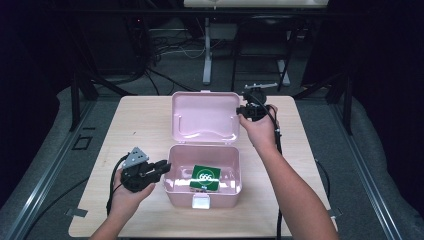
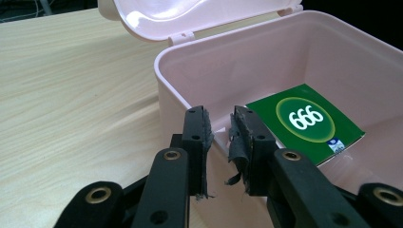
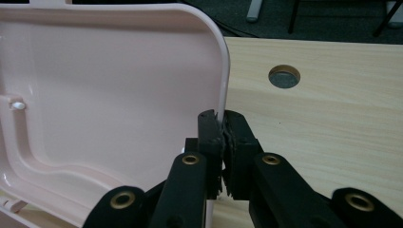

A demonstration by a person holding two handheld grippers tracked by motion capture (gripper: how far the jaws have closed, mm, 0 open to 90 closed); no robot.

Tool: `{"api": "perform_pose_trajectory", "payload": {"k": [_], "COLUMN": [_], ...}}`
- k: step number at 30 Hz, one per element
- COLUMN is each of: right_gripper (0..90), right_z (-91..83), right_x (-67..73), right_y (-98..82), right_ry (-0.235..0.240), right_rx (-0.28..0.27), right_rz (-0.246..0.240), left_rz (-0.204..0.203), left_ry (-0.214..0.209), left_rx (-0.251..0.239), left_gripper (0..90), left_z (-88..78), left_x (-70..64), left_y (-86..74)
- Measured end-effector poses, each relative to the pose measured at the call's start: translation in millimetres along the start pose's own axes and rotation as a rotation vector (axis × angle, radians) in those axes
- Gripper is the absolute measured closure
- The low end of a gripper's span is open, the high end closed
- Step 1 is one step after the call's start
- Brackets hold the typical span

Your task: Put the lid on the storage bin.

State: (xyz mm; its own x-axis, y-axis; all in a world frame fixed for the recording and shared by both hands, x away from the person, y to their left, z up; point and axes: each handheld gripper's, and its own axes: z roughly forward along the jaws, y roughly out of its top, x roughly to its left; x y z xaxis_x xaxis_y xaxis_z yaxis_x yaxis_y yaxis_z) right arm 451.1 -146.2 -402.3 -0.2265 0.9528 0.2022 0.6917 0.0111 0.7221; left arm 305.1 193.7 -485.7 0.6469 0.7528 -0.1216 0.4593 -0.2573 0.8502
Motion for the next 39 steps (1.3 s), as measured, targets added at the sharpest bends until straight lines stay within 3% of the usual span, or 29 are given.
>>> {"api": "perform_pose_trajectory", "payload": {"k": [22,39], "right_gripper": [86.5,86.4], "right_z": [-28.0,-44.6], "right_x": [3.9,5.8], "right_y": [-10.1,-23.3], "right_ry": [0.038,0.068], "right_rx": [-0.077,-0.138], "right_rz": [-0.07,-0.097], "left_rz": [-0.008,-0.008], "left_ry": [-0.001,0.001], "left_rx": [-0.004,-0.004], "left_gripper": [75.6,75.6], "left_z": [0.4,0.2], "left_x": [0.1,0.0], "left_y": [0.0,-0.2]}}
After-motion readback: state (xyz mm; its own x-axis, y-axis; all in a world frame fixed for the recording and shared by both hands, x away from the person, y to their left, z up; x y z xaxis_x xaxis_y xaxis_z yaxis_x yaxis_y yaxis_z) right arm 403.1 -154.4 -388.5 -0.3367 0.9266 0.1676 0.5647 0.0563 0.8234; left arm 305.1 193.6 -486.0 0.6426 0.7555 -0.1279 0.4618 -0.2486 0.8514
